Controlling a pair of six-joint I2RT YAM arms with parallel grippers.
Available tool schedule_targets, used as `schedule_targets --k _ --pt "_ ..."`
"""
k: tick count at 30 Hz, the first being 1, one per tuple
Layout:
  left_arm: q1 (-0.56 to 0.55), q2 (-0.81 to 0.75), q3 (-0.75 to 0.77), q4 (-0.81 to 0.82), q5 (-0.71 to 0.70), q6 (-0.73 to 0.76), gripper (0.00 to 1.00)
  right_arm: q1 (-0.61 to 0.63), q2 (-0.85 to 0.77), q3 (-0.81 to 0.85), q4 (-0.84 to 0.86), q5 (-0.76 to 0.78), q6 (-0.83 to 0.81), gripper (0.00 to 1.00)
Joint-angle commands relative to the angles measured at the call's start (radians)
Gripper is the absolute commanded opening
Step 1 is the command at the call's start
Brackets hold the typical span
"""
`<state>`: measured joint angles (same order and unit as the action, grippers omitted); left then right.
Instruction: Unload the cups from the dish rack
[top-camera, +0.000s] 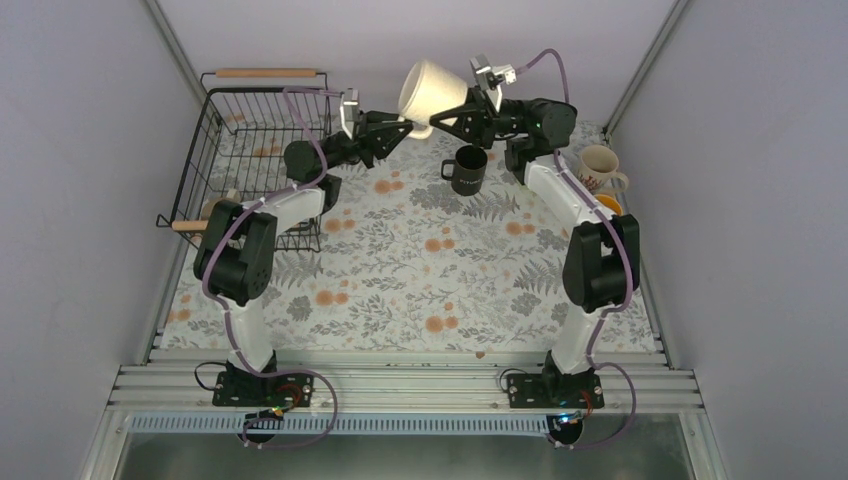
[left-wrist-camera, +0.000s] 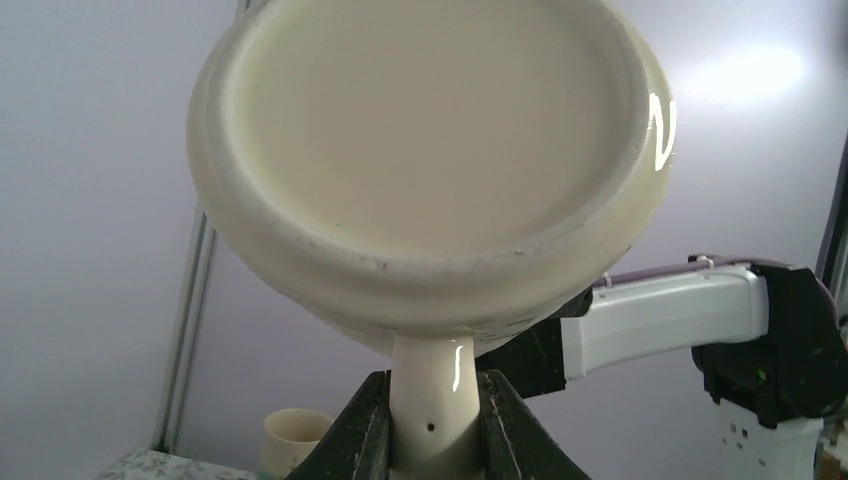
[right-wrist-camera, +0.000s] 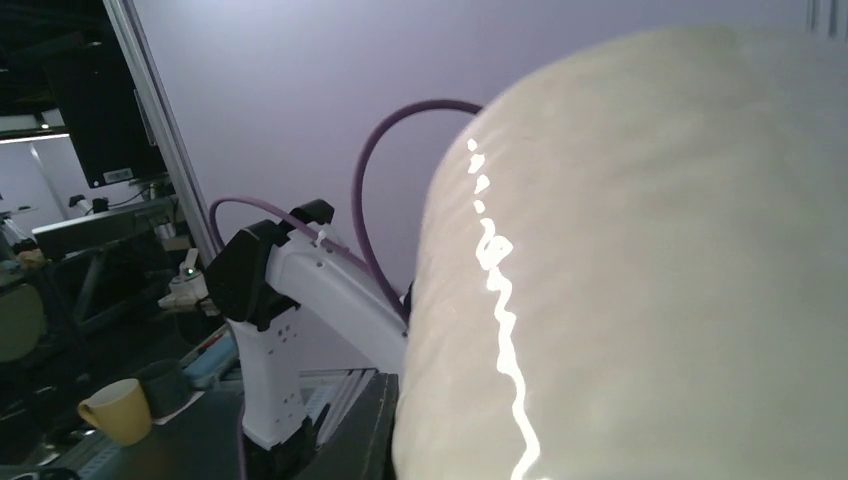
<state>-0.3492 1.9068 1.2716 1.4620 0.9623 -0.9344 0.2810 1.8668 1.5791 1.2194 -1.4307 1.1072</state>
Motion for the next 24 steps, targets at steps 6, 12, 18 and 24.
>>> schedule_targets --k 6,12,18,24 --pt "-0.013 -0.053 0.022 0.064 0.029 0.073 0.02 0.02 -0.055 0.002 -0.189 -0.01 -0.218 0.03" --pt "-0.003 -0.171 0.017 -0.249 0.101 0.318 0.32 0.024 -0.032 0.366 -1.415 0.015 -1.105 0.03" --pt "0.046 -0.336 0.07 -0.733 0.085 0.645 0.98 -0.021 0.013 0.554 -1.838 0.15 -1.348 0.03" --pt "0.136 -0.447 0.28 -1.296 0.045 0.959 1.0 -0.035 0.044 0.664 -2.202 0.509 -1.671 0.03"
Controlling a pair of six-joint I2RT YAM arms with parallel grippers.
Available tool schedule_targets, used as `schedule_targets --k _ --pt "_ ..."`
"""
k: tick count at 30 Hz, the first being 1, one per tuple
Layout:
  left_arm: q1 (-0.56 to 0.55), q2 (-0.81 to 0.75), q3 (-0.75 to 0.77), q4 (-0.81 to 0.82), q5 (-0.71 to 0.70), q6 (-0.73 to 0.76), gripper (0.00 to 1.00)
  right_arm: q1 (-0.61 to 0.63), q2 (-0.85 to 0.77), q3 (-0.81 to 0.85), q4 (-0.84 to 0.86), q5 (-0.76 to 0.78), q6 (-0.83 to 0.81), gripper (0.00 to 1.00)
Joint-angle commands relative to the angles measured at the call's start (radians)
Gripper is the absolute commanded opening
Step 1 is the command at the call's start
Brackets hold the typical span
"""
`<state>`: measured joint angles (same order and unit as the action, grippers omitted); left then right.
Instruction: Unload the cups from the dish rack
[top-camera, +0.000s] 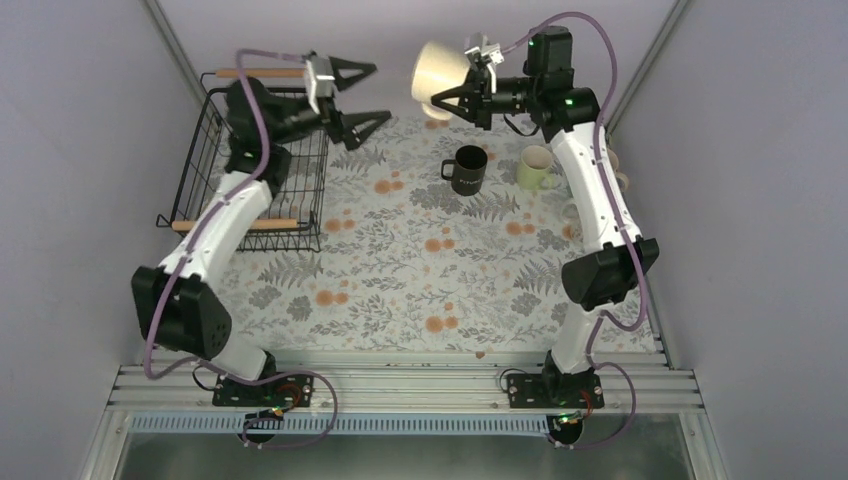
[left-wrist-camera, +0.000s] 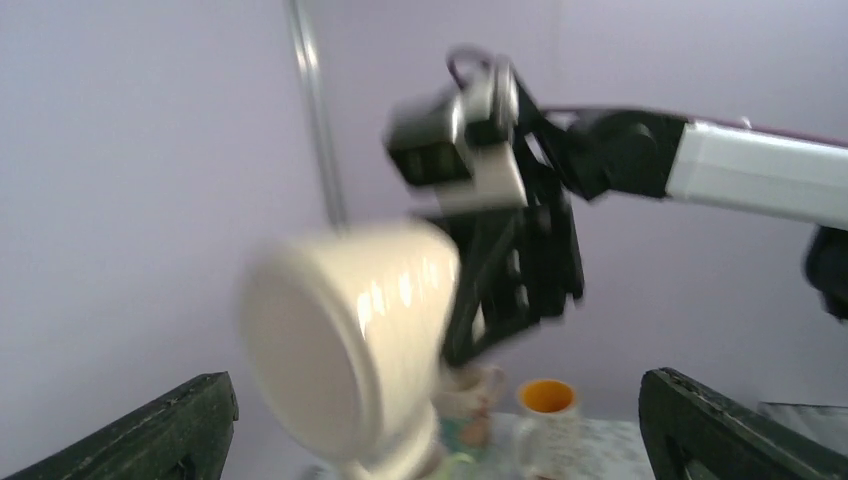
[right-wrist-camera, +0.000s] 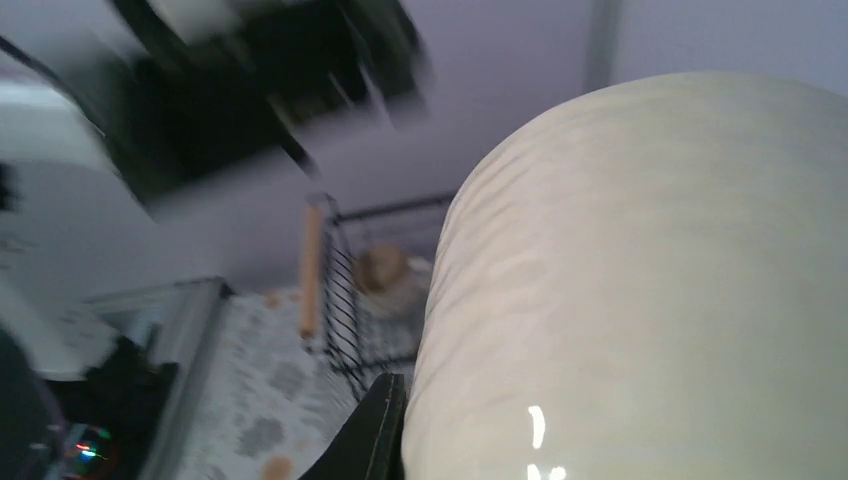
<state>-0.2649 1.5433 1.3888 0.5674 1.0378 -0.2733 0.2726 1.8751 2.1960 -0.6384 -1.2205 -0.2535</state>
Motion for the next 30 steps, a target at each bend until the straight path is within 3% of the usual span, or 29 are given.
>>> schedule_targets --k 1,9,14,17,21,30 --pt "0.065 -0.085 0.217 -0.509 -0.046 0.358 1.0 -0.026 0.038 0.047 -0.386 0.356 -0.346 0.03" --pt "0.141 0.027 0.743 -1.197 -0.331 0.778 1.0 -0.034 0.023 0.008 -0.644 0.732 -0.545 0.03" --pt "0.16 0.162 1.033 -1.525 -0.568 1.022 1.0 -0.037 -0.057 -0.217 -0.647 0.974 -0.611 0.03" --pt "0.191 0.16 0.955 -1.57 -0.684 1.137 1.0 -0.053 -0.076 -0.334 -0.647 1.062 -0.628 0.03" --pt "0.271 0.106 0.768 -1.535 -0.717 1.237 1.0 -0.073 -0.075 -0.427 -0.647 1.103 -0.635 0.03" --pt "0.394 0.111 0.566 -1.552 -0.8 1.422 1.0 -0.096 0.033 -0.451 -0.646 1.161 -0.613 0.04"
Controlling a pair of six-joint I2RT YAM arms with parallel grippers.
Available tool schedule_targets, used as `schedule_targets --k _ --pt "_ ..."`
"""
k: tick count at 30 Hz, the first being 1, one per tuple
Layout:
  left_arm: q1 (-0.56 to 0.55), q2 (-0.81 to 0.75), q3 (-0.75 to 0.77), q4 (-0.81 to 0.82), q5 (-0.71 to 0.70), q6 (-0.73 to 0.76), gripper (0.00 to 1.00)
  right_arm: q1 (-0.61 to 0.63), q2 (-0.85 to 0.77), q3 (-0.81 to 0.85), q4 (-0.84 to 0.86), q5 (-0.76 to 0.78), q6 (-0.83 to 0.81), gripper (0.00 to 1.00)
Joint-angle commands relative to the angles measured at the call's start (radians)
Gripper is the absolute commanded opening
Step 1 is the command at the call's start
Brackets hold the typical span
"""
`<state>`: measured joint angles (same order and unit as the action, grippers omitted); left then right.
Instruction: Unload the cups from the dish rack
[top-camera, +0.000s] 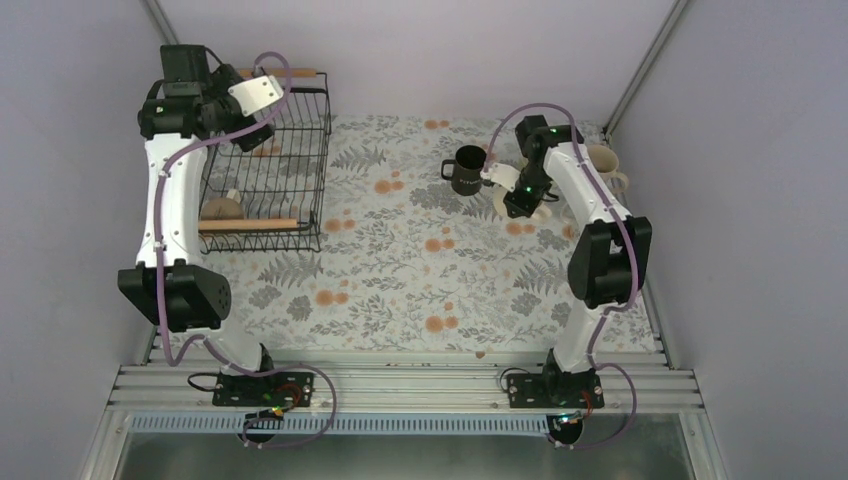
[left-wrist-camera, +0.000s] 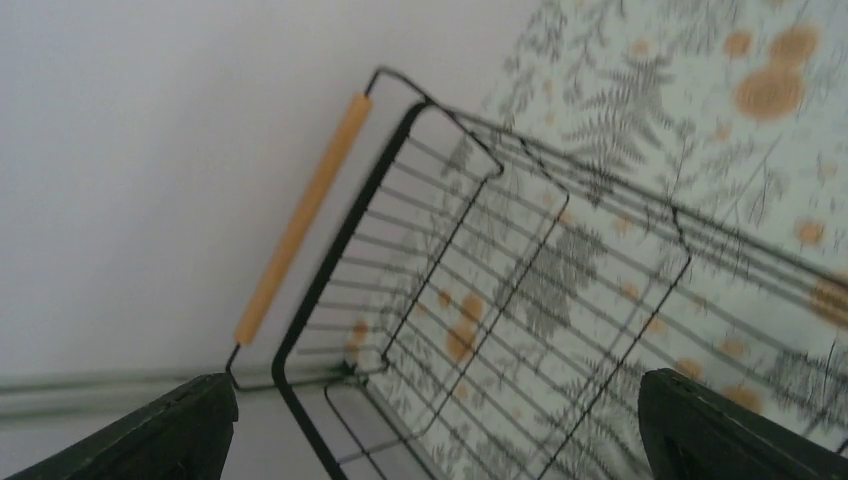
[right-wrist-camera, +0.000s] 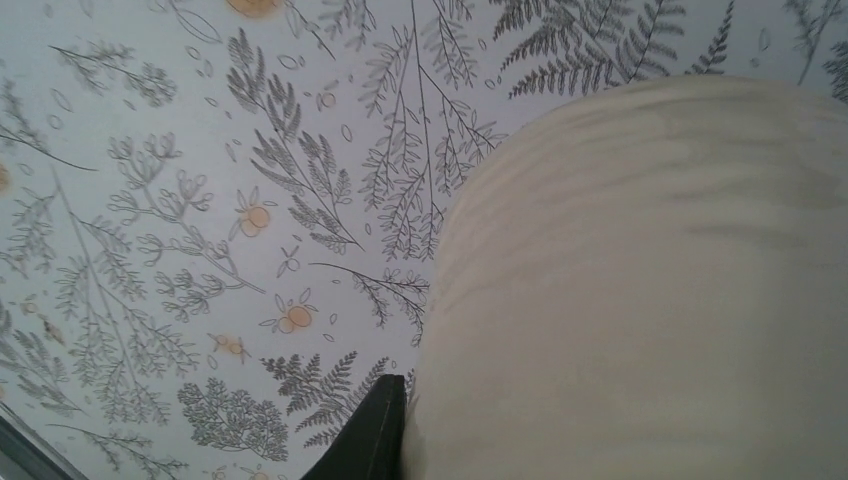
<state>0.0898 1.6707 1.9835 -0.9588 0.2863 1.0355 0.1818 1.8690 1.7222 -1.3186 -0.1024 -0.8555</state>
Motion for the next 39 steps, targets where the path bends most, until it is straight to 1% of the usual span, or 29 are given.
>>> schedule_targets --k 1,8,12,19,25,31,33,39 --pt "0.051 -0.013 -0.04 -0.032 -0.045 0.123 1.0 -0.005 0.054 0.031 0.035 0.041 -0.007 0.04" --pt "0.084 -0.016 -0.13 -0.035 -0.05 0.173 1.0 -0.006 0.152 0.08 0.044 0.065 0.021 0.04" --pt "0.09 -0.022 -0.135 -0.052 -0.037 0.175 1.0 -0.01 0.189 0.093 0.038 0.082 0.032 0.04" --pt "0.089 -0.022 -0.129 -0.102 -0.025 0.184 1.0 -0.031 0.186 0.052 0.055 0.128 0.044 0.04" --pt "0.089 -0.014 -0.109 -0.134 -0.009 0.171 1.0 -0.048 0.19 0.02 0.058 0.139 0.051 0.04" --pt "0.089 -0.016 -0.117 -0.16 -0.028 0.176 1.0 -0.055 0.198 -0.006 0.082 0.139 0.046 0.04" --pt "0.089 -0.014 -0.122 -0.189 -0.031 0.189 1.0 -0.056 0.204 -0.006 0.086 0.134 0.046 0.06" --pt "0.089 0.012 -0.131 -0.255 -0.064 0.197 1.0 -0.056 0.224 0.004 0.099 0.121 0.046 0.2"
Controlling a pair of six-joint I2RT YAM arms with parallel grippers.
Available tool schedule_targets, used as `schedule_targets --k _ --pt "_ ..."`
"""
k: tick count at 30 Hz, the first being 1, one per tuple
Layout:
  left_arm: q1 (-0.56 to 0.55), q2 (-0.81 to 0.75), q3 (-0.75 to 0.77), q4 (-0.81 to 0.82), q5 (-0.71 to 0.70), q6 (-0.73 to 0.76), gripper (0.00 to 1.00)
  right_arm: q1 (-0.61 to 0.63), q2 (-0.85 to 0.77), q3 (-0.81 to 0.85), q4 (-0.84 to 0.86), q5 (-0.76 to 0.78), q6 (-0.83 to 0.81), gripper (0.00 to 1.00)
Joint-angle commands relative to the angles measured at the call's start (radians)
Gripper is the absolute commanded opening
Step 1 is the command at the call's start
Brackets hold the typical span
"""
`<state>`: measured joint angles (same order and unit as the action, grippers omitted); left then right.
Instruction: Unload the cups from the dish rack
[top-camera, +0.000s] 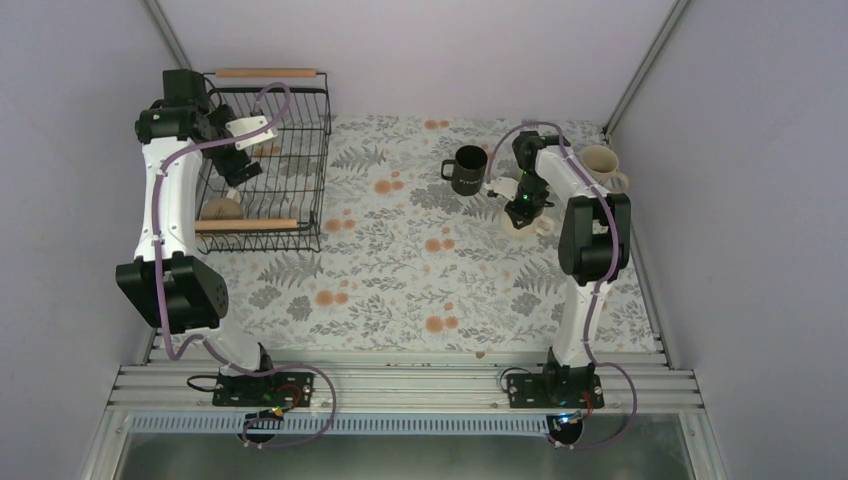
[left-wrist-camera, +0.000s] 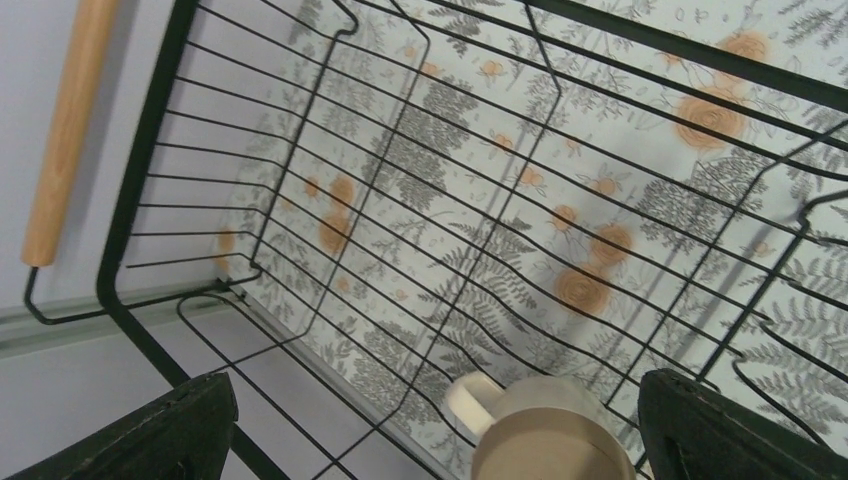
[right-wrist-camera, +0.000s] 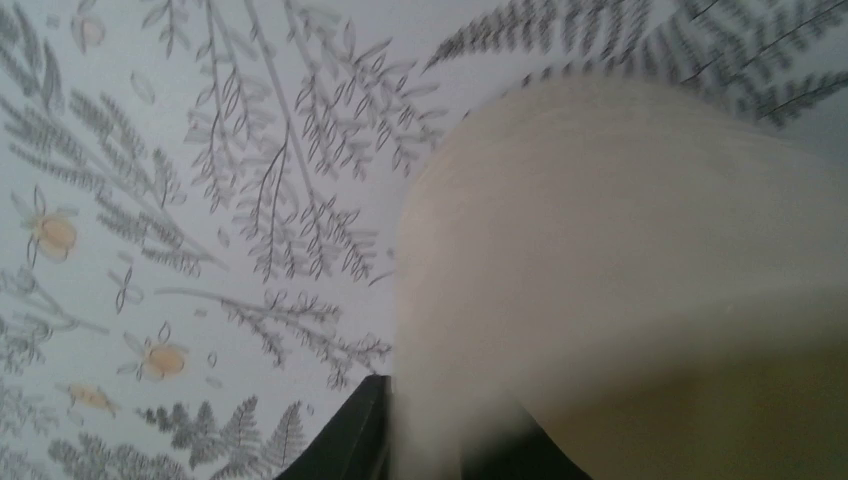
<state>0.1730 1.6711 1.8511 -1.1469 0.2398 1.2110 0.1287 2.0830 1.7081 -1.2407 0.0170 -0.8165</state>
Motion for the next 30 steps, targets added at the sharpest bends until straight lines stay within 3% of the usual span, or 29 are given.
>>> schedule_targets --k 1,11,20,30 --pt "0.006 0.017 0.001 -0.083 -0.021 0.029 1.0 -0.003 0.014 0.021 0.021 -0.001 0.006 0.2" --pt "0.007 0.064 -0.005 -0.151 -0.143 0.046 1.0 -0.001 -0.018 0.068 -0.003 -0.019 -0.008 0.36" --pt "0.019 0.132 0.036 -0.209 -0.323 0.074 1.0 0.038 -0.217 0.109 -0.043 -0.058 -0.062 0.57" --pt "0.019 0.325 0.209 -0.211 -0.353 -0.086 1.0 0.106 -0.272 0.215 0.045 -0.186 0.019 0.66"
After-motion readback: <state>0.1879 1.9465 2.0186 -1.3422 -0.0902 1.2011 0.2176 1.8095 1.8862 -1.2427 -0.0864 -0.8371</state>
